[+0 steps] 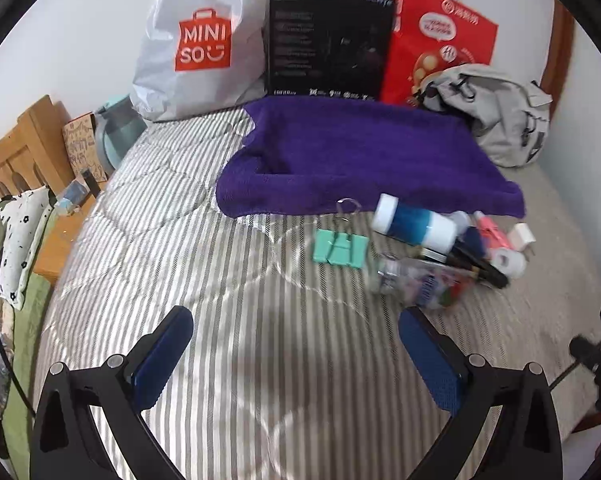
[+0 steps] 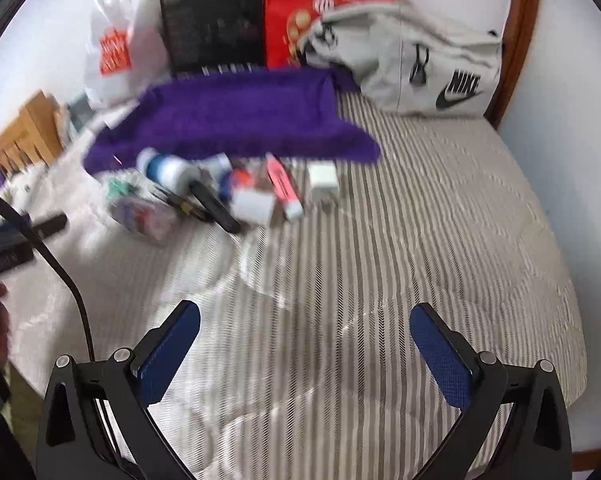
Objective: Organize rigid objects
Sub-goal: 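Grasp the green binder clip with the left tool while the right tool grasps the white charger plug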
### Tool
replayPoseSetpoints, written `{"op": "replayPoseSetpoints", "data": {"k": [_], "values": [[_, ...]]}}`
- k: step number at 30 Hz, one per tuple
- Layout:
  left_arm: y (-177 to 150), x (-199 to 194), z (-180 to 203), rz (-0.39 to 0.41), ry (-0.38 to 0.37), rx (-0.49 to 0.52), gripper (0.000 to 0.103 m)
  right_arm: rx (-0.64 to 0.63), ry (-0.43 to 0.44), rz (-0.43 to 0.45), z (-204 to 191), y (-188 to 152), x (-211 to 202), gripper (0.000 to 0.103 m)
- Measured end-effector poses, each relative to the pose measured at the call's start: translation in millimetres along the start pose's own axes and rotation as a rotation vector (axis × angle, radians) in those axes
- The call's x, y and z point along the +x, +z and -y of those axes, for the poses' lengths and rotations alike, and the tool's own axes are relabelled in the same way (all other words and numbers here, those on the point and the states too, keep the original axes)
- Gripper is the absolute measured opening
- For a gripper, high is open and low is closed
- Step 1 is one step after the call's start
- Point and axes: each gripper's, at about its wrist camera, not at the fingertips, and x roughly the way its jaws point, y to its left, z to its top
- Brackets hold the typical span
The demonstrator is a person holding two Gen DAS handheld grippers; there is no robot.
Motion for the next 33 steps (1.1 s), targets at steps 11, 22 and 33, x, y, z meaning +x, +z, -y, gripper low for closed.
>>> {"op": "replayPoseSetpoints", "data": {"k": [11, 22, 33], "values": [[17, 57, 11, -0.024, -0.030, 0.129, 0.103, 0.042, 0.066, -0.045, 12, -4, 55, 0.103], [25, 78, 24, -0.026, -0.083, 0.122, 0.101, 0.003, 0.057, 0.007, 13, 4, 65, 0.103], [24, 77, 30, 0.018, -0.098, 0.138, 0.048, 0.013, 0.094, 0.060, 24, 8, 66, 0.090]]}}
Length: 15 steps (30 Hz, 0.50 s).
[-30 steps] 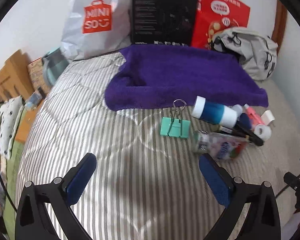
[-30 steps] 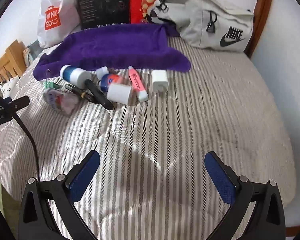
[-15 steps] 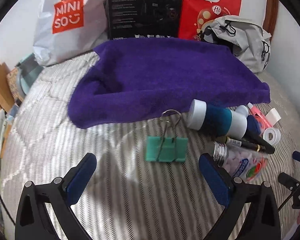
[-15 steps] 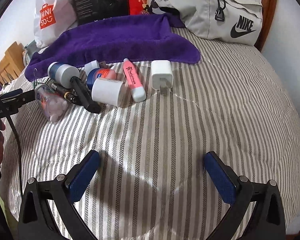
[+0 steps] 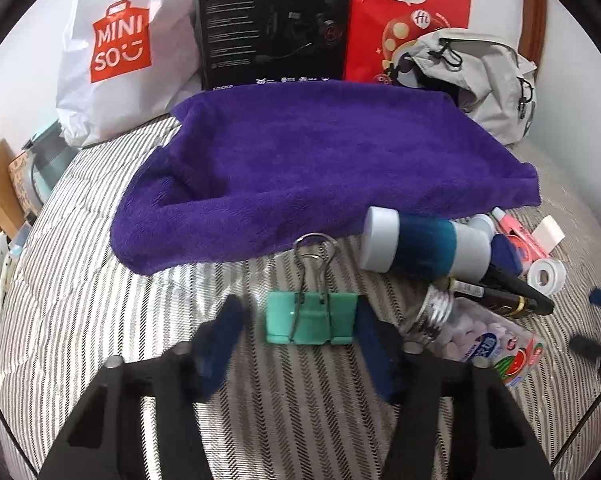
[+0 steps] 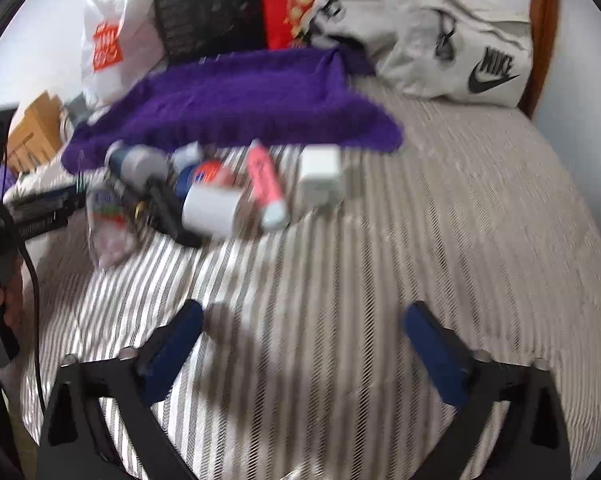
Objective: Organize rigid objects
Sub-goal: 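Grasp the green binder clip with the left tool while the right tool grasps the white charger plug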
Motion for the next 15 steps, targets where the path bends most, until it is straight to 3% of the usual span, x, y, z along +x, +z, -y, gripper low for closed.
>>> {"op": "replayPoseSetpoints", "data": {"k": [1, 6, 12, 15], "values": [[0, 0, 1, 0.002, -0.004, 0.000, 0.039, 0.015, 0.007, 0.010, 4, 3, 0, 0.085], [0, 0, 0, 0.004, 0.000, -0.005, 0.039, 0.089, 0.011, 0.047, 18, 26, 7, 0.082], [1, 0, -1, 0.000, -0.003, -0.004, 0.039, 0.069, -0.022, 0.047, 10, 49, 32, 0.079], [1, 0, -1, -0.002, -0.003, -0.004, 0.039, 0.041, -0.016, 0.041, 5, 54, 44, 0.068]]}}
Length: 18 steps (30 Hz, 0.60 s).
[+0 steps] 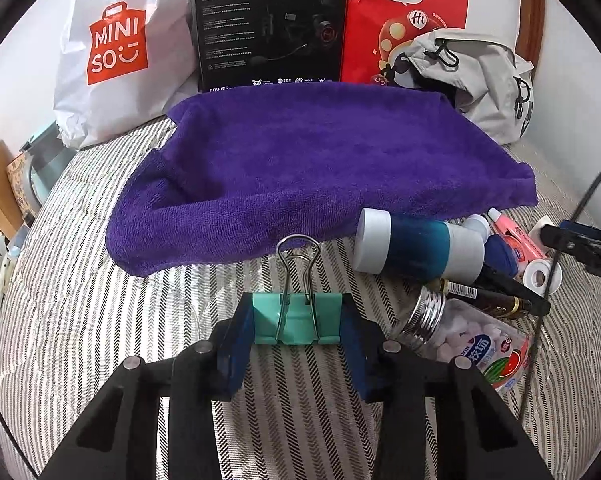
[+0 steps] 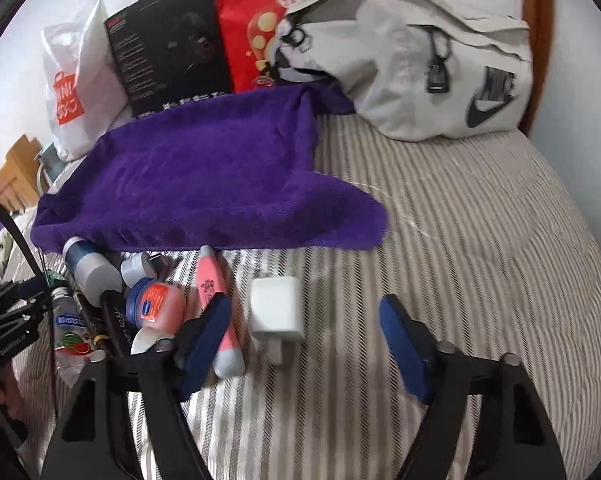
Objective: Organize rigid objects
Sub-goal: 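Grasp the green binder clip with the left tool while the right tool grasps the white charger plug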
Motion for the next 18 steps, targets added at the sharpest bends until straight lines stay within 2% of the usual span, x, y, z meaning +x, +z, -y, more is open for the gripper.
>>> {"op": "replayPoseSetpoints", "data": {"k": [1, 2, 6, 7, 8, 9, 13, 18], "values": [[0, 0, 0, -0.002, 0.000, 0.001, 0.039, -0.018, -0.012, -0.004, -1, 0, 3, 0.056], [0, 0, 1, -0.002, 0.000, 0.001, 0.039, -0.039, -0.028, -0.002, -3, -1, 6, 0.047], [0, 0, 1, -0.002, 0.001, 0.000, 0.039, -0.051, -0.030, 0.005, -3, -3, 10, 0.044], [0, 0, 1, -0.003, 0.002, 0.000, 0.039, -0.060, -0.034, 0.006, -4, -3, 10, 0.041], [0, 0, 0, -0.002, 0.001, -0.001, 0.039, -0.067, -0.023, 0.010, -6, -2, 10, 0.032], [0, 0, 0, -0.002, 0.003, 0.000, 0.039, -0.067, -0.005, 0.011, -5, -2, 10, 0.028], [-1, 0, 1, -0.005, 0.005, 0.014, 0.039, -0.063, 0.017, 0.002, -3, -1, 9, 0.027], [-1, -4, -9, -0.018, -0.047, -0.026, 0.039, -0.059, 0.041, -0.009, -2, 0, 3, 0.027]]}}
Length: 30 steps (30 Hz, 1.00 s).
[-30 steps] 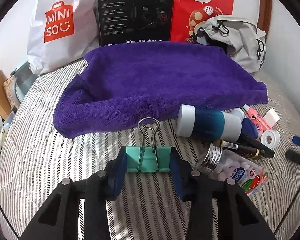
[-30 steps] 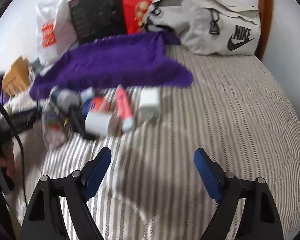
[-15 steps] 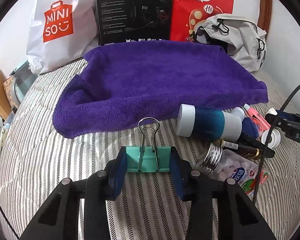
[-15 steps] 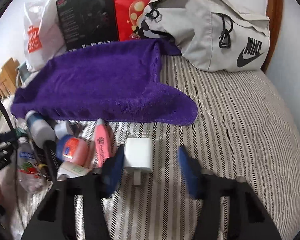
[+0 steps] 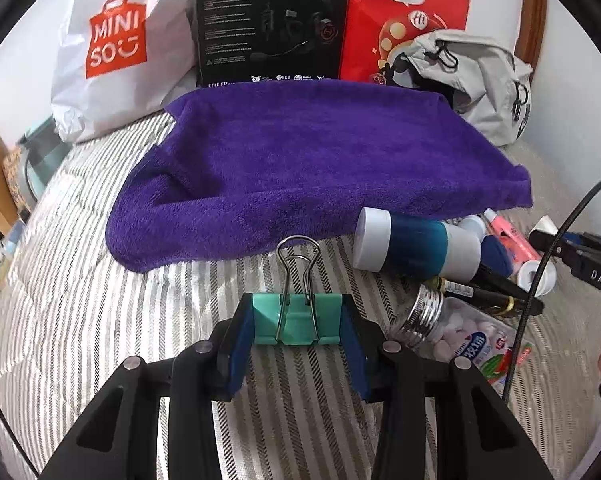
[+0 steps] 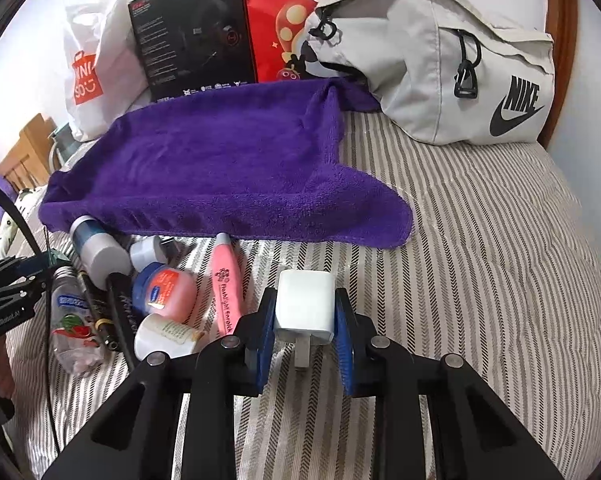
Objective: Organize rigid objects
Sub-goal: 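Grasp the green binder clip with the left tool while the right tool grasps the white charger plug, then carry clip and charger onto the purple towel and open both tools to release them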
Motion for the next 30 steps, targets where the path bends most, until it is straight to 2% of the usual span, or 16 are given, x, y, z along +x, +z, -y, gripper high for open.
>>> {"op": "replayPoseSetpoints", "data": {"k": [3, 11, 19, 30], "values": [[-1, -7, -10, -0.008, -0.034, -0.042, 0.039, -0.010, -0.004, -0.007, -2, 2, -5, 0.027], [11, -37, -25, 0.021, -0.030, -0.078, 0.039, -0.069, 0.025, 0.011, -16, 19, -24, 0.027], [54, -55, -31, 0.080, 0.002, -0.063, 0.039, -0.109, 0.071, 0.046, -33, 56, -31, 0.027], [111, -19, -47, 0.092, 0.020, -0.092, 0.039, -0.144, 0.126, 0.051, -51, 126, 26, 0.027]]}}
